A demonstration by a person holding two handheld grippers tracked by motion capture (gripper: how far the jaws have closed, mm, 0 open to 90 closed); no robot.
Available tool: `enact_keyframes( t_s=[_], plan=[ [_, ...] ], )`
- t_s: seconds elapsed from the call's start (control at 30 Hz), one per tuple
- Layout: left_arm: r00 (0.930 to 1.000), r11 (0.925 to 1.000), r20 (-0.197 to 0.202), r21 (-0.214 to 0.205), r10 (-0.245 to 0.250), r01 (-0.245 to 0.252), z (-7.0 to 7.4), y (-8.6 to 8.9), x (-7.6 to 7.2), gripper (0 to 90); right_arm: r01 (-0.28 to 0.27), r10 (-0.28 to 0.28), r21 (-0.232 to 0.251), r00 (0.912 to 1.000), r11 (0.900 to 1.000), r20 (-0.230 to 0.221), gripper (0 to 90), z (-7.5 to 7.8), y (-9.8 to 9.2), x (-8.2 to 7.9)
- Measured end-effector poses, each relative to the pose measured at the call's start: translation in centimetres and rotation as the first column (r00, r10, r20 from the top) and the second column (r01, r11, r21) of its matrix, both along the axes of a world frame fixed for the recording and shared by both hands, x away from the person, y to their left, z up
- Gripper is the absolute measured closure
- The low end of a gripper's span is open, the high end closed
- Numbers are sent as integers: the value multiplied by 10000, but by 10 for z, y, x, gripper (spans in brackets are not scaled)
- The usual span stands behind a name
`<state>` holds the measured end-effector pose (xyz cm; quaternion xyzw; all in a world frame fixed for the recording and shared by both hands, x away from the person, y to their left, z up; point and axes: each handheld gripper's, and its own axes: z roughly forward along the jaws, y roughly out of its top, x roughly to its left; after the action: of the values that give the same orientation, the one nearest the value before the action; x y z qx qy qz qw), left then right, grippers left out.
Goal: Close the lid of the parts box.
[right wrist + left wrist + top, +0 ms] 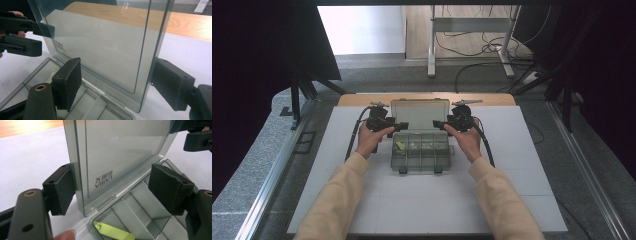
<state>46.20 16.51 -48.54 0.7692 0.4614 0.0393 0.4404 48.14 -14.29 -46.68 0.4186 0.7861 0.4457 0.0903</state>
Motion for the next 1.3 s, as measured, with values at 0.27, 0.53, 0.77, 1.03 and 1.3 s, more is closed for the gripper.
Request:
enact_keyframes(
  t_s=[0.27, 0.53, 0.77, 1.03, 1.3],
  plan=[
    [9999, 9999, 92, 92, -131, 130, 2, 1, -3, 237, -105, 105, -1, 9998, 9999, 147, 257, 1, -1, -3],
    [9995, 9997, 202, 114, -239, 236, 5, 1, -7, 240, -268, 266, 50, 9992, 9996, 292, 262, 2, -2, -7],
    [9992, 9996, 286, 62, -289, 287, 6, 2, -9, 242, -385, 385, -18, 9982, 9993, 450, 266, 3, -2, -9],
    [9982, 9993, 469, 9, -364, 364, 8, 3, -13, 247, -515, 516, -35, 9970, 9987, 574, 267, 4, -2, -12],
    [9977, 9991, 545, -84, -399, 404, 10, 4, -16, 247, -604, 606, -44, 9960, 9982, 653, 269, 5, -2, -15]
  ],
)
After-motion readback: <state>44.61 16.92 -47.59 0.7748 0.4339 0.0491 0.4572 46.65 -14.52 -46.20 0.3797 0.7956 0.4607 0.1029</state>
